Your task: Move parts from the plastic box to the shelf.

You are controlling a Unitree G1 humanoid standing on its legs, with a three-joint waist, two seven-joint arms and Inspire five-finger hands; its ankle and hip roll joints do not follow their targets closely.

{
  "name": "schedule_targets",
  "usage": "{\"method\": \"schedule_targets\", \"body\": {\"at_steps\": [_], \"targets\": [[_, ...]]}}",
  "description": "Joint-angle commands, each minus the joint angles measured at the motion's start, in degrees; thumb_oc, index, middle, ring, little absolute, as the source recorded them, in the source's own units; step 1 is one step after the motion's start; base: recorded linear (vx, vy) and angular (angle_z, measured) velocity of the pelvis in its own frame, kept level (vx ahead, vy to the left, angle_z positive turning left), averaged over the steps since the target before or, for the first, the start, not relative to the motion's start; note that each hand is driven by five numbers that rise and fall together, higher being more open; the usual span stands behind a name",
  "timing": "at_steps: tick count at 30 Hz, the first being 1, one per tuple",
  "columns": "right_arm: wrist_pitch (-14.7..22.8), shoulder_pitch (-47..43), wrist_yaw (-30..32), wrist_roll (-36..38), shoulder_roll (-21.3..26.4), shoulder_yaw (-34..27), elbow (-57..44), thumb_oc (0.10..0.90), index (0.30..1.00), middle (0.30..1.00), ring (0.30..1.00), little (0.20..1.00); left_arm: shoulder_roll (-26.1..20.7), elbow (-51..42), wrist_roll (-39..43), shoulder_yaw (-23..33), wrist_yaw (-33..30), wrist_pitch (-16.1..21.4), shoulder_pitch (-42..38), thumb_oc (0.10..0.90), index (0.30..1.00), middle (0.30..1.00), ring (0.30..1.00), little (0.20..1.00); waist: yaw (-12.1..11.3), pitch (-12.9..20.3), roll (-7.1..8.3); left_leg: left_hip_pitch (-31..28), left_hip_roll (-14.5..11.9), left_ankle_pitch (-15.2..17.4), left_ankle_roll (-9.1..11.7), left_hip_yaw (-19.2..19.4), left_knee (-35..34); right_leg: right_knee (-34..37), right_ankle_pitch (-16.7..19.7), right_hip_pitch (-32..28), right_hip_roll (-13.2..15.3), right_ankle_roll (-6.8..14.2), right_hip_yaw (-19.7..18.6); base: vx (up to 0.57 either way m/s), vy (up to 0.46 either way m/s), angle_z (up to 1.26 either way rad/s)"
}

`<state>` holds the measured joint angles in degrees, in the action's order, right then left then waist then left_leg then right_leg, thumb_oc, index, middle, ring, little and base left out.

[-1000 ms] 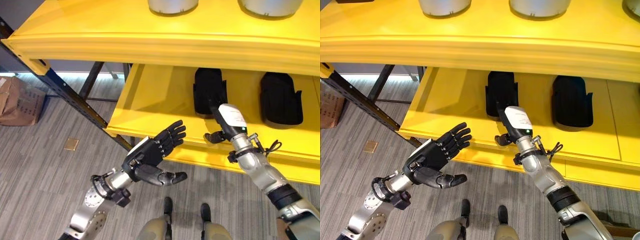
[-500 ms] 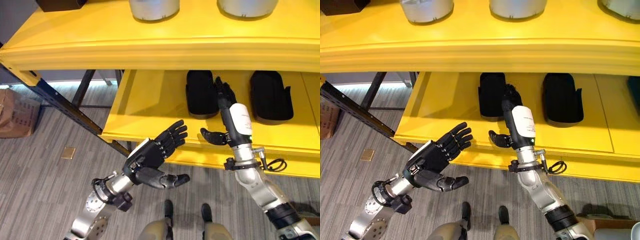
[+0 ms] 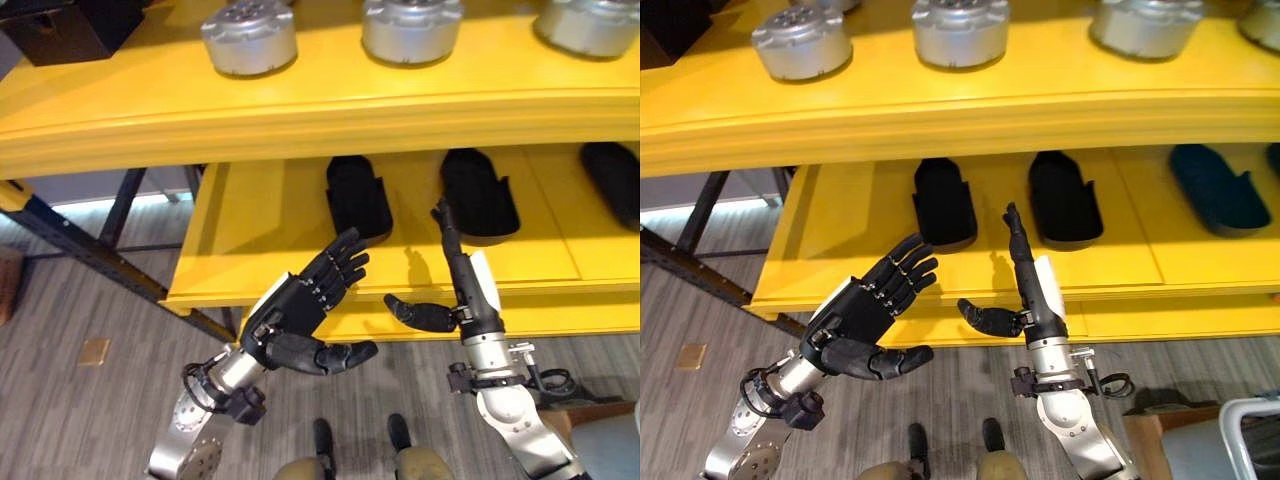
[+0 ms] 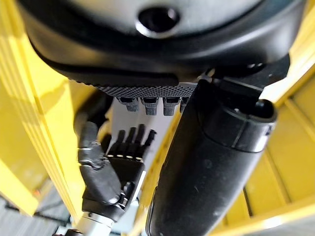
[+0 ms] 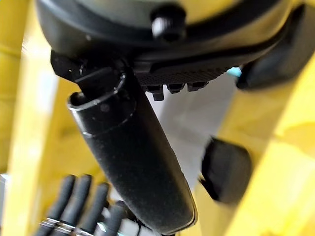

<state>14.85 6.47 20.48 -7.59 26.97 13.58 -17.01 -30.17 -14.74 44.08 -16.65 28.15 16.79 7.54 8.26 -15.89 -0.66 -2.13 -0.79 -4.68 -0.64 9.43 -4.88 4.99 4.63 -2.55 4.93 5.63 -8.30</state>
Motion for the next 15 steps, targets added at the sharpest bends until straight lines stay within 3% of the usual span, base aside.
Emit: {"method": "schedule_targets", "body": {"at_steps": [1,2,4,5,6,9,12,15], "targets": [[6.6,-2.2,1.4,3.2,1.2,-2.3,-4.8,0.900,1.000,1.000,1.000,1.000,0.8,-4.8,-1.1,-2.0,1.5,5.9,-2.9,0.900,1.000,1.000,1.000,1.000,1.6,5.1,0.11,-3.9,-0.1,6.4,-0.1,1.6,0.0,0.0,1.6,2.6,0.3,2.5,0.9,-0.10,0.122,-0.44],[7.3,-1.8,1.1,3.4,1.3,-2.5,-5.1,0.900,1.000,1.000,1.000,1.000,0.7,-4.9,-1.5,-2.2,1.0,6.2,-3.1,0.900,1.000,1.000,1.000,1.000,1.8,4.9,0.27,-3.8,-0.1,6.4,-0.1,2.4,0.0,0.0,1.7,2.9,0.4,2.6,1.6,-0.11,0.080,-0.27],[9.5,-1.6,-0.5,3.0,1.2,-2.7,-5.6,0.900,1.000,1.000,1.000,1.000,0.3,-5.2,-2.8,-2.5,-1.2,7.5,-3.6,0.900,1.000,1.000,1.000,1.000,1.6,3.9,0.73,-3.8,-0.4,6.5,0.0,6.0,0.2,-1.7,1.1,3.7,1.0,3.1,7.0,-0.16,0.074,-0.71],[10.7,-2.6,-1.7,3.5,1.3,-1.7,-6.2,0.900,1.000,1.000,1.000,1.000,0.3,-5.3,-3.9,-2.3,-3.7,9.1,-3.7,0.900,1.000,1.000,1.000,1.000,0.8,2.9,1.21,-4.2,-1.3,6.4,-0.2,11.5,0.4,-5.1,0.5,5.7,2.5,3.8,14.5,-0.17,0.026,-1.56],[10.4,-3.6,-1.5,3.6,1.4,-0.8,-6.7,0.900,1.000,1.000,1.000,1.000,0.3,-5.6,-4.4,-2.4,-5.2,9.3,-3.8,0.900,1.000,1.000,1.000,1.000,0.4,2.5,1.39,-4.4,-1.7,6.4,-0.4,13.2,0.6,-6.5,0.3,6.1,3.5,4.1,16.8,-0.14,0.003,-2.24],[9.8,-5.9,3.1,0.5,1.3,0.6,-6.7,0.900,1.000,1.000,1.000,1.000,0.6,-5.5,-5.7,-3.6,-6.0,8.2,-5.0,0.900,1.000,1.000,1.000,1.000,-0.2,2.2,1.52,-3.7,-2.2,6.7,-1.7,14.2,2.7,-11.1,-1.3,6.3,5.9,4.5,17.8,-0.04,-0.074,-1.42],[10.2,-6.3,5.0,0.3,0.8,0.4,-5.7,0.900,1.000,1.000,1.000,1.000,0.6,-4.2,-5.5,-4.6,-5.5,8.6,-5.4,0.900,1.000,1.000,1.000,1.000,-0.4,2.4,1.13,-3.4,-2.7,7.5,-1.8,13.9,4.3,-15.6,-3.1,5.8,8.3,4.5,18.5,-0.02,-0.094,-0.02],[10.3,-7.6,4.1,0.4,0.3,0.0,-4.2,0.900,1.000,1.000,1.000,1.000,0.6,-2.7,-3.9,-3.8,-7.2,9.8,-4.8,0.900,1.000,1.000,1.000,1.000,-1.8,2.8,0.46,-2.8,-4.6,7.0,-1.2,16.9,5.8,-18.7,-3.1,4.7,11.9,3.4,22.2,-0.06,-0.172,0.08]]}}
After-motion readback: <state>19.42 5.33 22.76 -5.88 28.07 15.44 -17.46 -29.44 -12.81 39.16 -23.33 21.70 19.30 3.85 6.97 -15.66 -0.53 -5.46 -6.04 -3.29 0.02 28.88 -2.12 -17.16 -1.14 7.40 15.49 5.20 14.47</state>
